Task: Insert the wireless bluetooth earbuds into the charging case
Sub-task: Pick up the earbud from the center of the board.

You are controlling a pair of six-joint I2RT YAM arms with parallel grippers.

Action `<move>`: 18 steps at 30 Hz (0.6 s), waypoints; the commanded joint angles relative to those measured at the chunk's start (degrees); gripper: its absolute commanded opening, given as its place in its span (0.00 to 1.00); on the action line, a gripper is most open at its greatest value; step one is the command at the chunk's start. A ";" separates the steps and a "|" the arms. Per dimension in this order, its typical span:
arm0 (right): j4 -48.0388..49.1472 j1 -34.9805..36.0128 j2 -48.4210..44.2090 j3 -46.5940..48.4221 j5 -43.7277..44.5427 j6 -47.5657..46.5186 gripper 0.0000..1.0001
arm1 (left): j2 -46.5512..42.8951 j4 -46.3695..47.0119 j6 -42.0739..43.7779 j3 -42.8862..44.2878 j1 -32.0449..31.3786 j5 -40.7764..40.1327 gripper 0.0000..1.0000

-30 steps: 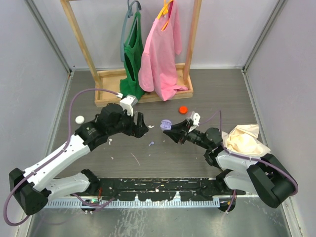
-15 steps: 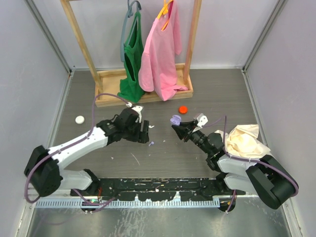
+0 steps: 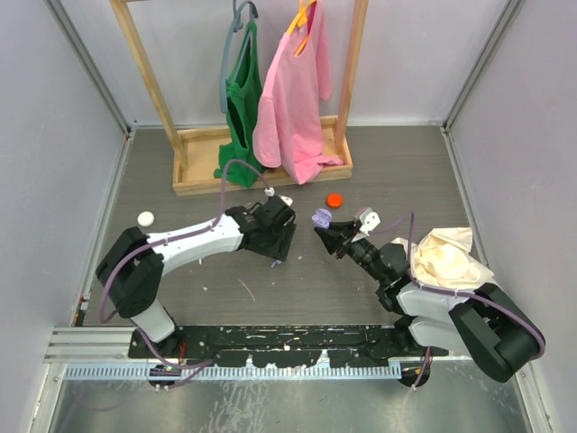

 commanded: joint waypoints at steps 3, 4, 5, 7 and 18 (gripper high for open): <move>3.59 0.33 -1.83 -0.04 1.12 -1.15 0.01 | 4.43 -2.47 0.90 5.75 -2.29 -4.82 0.59; 3.39 0.34 -2.11 -0.04 1.14 -1.19 0.01 | 5.01 -2.61 0.99 6.27 -2.46 -4.81 0.57; 3.15 0.34 -2.27 -0.06 1.26 -1.27 0.01 | 5.77 -2.71 1.16 6.77 -2.67 -4.81 0.56; 2.75 0.34 -2.68 -0.02 1.74 -1.43 0.01 | 7.07 -2.87 1.54 7.56 -3.20 -4.92 0.54; 2.29 0.36 -3.36 -0.31 3.25 -1.45 0.01 | 12.06 -4.55 1.06 10.40 -4.03 -5.26 0.40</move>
